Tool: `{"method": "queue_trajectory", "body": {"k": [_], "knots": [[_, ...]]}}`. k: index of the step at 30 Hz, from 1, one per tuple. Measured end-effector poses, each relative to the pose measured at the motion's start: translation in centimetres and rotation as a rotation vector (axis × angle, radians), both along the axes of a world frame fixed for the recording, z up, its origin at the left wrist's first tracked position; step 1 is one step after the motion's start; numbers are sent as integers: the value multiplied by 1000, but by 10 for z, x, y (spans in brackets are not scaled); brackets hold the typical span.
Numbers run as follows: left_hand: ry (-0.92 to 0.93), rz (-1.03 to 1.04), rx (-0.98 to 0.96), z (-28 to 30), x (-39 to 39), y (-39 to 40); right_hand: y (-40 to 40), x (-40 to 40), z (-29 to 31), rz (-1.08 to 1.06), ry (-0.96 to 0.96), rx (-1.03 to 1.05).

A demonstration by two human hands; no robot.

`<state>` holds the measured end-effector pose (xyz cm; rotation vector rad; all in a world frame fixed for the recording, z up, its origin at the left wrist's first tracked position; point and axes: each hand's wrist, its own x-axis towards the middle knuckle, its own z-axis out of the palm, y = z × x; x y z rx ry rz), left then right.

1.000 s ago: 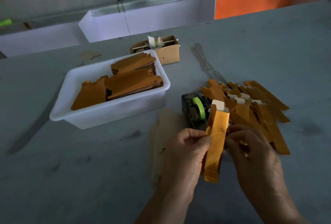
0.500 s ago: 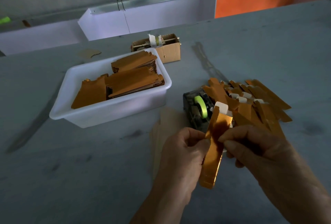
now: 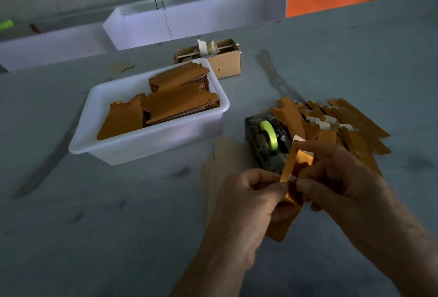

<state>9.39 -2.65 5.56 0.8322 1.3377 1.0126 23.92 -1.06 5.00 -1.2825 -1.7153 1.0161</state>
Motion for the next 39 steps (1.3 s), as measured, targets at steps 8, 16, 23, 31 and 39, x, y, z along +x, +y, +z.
{"method": "queue_trajectory", "body": {"k": [8,16,23,31,39], "knots": [[-107,-33,-1,1,1,-2,1,-1,3,-67,-99,-22],[-130,-41,-16,-3,-2,-3,-1,-5,6,-66,-168,11],[13,95,90,-7,6,-6,-3,-12,10,-96,-265,48],[602,315,626,-25,21,-16,-3,-17,15,-220,-325,23],[343,292,475,-20,15,-18,-7,-14,11,-235,-138,-7]]}}
